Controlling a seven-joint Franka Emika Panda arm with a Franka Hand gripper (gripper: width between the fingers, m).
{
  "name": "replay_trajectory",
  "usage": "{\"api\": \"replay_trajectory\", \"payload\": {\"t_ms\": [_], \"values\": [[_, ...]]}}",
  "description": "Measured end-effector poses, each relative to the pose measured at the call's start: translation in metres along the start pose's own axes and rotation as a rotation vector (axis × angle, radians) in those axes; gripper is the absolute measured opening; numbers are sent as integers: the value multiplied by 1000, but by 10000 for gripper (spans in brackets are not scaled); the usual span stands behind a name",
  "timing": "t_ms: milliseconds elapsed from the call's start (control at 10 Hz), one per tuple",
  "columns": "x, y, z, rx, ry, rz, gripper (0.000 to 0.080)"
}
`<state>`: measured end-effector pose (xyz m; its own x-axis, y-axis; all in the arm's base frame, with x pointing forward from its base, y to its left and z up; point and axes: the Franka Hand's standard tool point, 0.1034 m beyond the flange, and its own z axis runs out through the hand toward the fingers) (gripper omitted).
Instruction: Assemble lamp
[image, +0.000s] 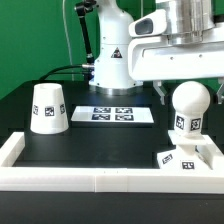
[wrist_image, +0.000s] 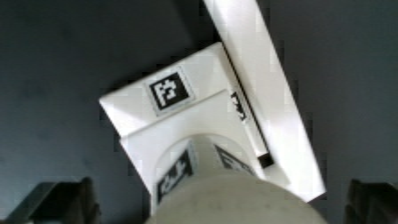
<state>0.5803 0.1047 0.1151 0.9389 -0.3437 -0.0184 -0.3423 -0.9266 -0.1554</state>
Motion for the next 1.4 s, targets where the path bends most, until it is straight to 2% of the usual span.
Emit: {"api": "replay_trajectory", "payload": {"t_ms": [600, 900, 1100, 1400], "values": [[0, 2, 1, -1, -1, -419, 698], [13, -2, -5, -60, 63, -824, 698], [20, 5, -6, -81, 74, -1061, 698], [24, -1, -9, -115, 71, -1223, 698]]}}
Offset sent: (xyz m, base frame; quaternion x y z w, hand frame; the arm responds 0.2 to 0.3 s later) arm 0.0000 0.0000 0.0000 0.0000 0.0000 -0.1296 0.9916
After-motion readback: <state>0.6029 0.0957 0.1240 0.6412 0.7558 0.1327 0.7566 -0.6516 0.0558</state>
